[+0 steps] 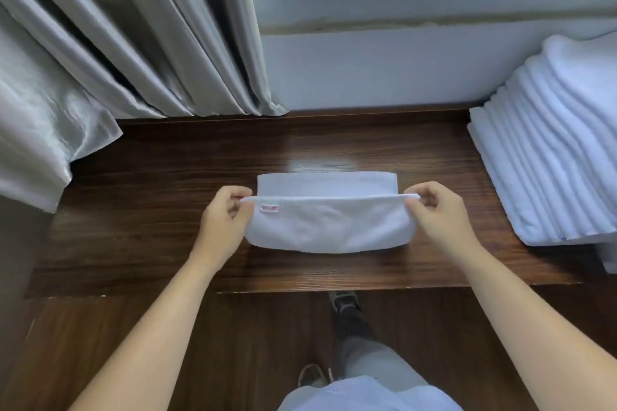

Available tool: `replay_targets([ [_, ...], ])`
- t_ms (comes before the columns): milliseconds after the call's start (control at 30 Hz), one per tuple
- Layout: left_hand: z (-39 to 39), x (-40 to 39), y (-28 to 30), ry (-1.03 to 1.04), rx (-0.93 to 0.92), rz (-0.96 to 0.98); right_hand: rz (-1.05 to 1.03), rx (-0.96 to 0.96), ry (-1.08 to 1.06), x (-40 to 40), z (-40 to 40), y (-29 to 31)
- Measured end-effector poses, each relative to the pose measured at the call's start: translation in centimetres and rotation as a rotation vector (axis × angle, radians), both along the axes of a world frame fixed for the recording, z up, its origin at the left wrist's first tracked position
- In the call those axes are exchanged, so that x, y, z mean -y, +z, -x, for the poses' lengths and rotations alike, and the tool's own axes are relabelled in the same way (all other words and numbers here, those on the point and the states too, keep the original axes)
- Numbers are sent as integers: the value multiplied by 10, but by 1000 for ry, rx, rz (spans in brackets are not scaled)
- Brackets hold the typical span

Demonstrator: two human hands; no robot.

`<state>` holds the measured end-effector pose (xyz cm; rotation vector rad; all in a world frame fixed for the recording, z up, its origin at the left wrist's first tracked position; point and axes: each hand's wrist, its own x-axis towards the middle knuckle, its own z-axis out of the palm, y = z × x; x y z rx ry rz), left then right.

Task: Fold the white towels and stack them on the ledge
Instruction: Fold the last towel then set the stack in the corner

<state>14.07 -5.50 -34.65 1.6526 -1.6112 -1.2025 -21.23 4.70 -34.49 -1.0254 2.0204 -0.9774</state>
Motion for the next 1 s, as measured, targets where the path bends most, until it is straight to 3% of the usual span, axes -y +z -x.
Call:
replay_targets([
  [200, 31, 73, -38, 54, 55, -112, -80, -11, -20, 71, 22, -36],
  [500, 46, 109, -83, 164, 84, -185, -182, 27, -59, 115, 33, -72],
  [600, 50, 103, -83, 192, 229, -131, -229, -140, -32, 113, 28, -73],
  [700, 62, 86, -85, -19, 472, 265, 15, -635, 203, 105, 11, -75],
  [767, 81, 70, -91, -333, 536, 482, 132, -727, 446, 101, -15, -82],
  [867, 108, 48, -108, -680, 700, 403, -40, -785, 727, 95, -45, -106],
  [1000, 105, 44, -128, -717, 878, 295, -177, -890, 814, 81, -31, -131],
])
